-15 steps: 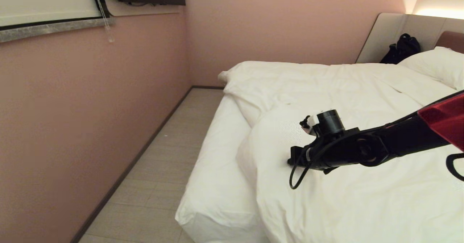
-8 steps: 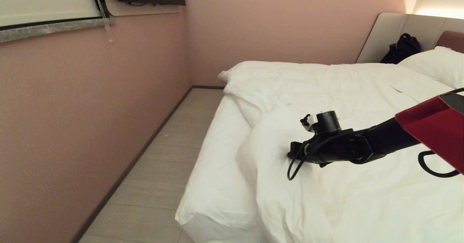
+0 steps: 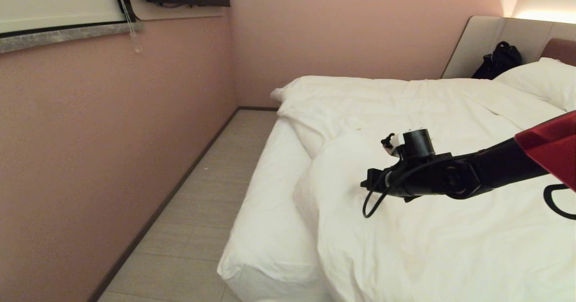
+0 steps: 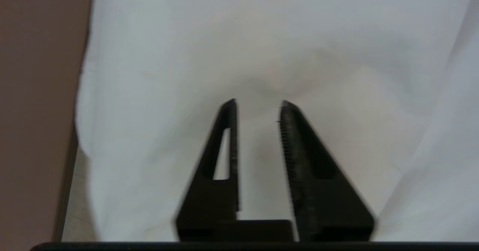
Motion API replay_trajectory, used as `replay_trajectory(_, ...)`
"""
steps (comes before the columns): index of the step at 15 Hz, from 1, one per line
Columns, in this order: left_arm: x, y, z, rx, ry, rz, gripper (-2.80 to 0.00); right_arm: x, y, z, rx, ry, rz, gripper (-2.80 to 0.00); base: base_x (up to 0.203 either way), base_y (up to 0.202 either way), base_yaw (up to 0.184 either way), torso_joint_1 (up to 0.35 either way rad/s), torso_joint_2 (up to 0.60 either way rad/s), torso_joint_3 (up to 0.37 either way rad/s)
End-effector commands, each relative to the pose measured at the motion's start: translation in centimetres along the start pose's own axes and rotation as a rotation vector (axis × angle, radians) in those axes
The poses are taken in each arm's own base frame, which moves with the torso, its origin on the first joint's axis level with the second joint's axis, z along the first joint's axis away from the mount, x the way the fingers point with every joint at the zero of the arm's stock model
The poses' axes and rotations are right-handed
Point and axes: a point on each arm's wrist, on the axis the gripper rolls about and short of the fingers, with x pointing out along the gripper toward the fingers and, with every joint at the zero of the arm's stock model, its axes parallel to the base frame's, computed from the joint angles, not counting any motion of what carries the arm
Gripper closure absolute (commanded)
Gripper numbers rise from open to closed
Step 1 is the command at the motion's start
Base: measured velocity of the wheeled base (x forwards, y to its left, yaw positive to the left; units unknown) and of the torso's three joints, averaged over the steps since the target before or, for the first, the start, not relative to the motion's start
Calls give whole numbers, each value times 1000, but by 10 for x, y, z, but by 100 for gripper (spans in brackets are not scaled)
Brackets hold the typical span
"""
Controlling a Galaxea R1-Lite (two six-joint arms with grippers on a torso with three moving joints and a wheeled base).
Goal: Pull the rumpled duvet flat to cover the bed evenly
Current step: Flatten the corners of the folded blanket
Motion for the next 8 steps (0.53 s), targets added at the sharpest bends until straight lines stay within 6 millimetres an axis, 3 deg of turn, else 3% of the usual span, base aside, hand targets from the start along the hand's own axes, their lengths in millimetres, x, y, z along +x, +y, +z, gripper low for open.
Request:
replay_trajectory(1,0,0,0,0,0,0,0,-23,6,10,3,-1,-46,-280,0,0,0,0,0,0)
replay_trajectory(4,0,0,0,0,0,0,0,-24,5,8,28,19,-80,-280,0,0,0,0,0,0)
replay_trajectory(8,0,0,0,0,0,0,0,3,2,-4,47,85,-162,-280,0,0,0,0,0,0)
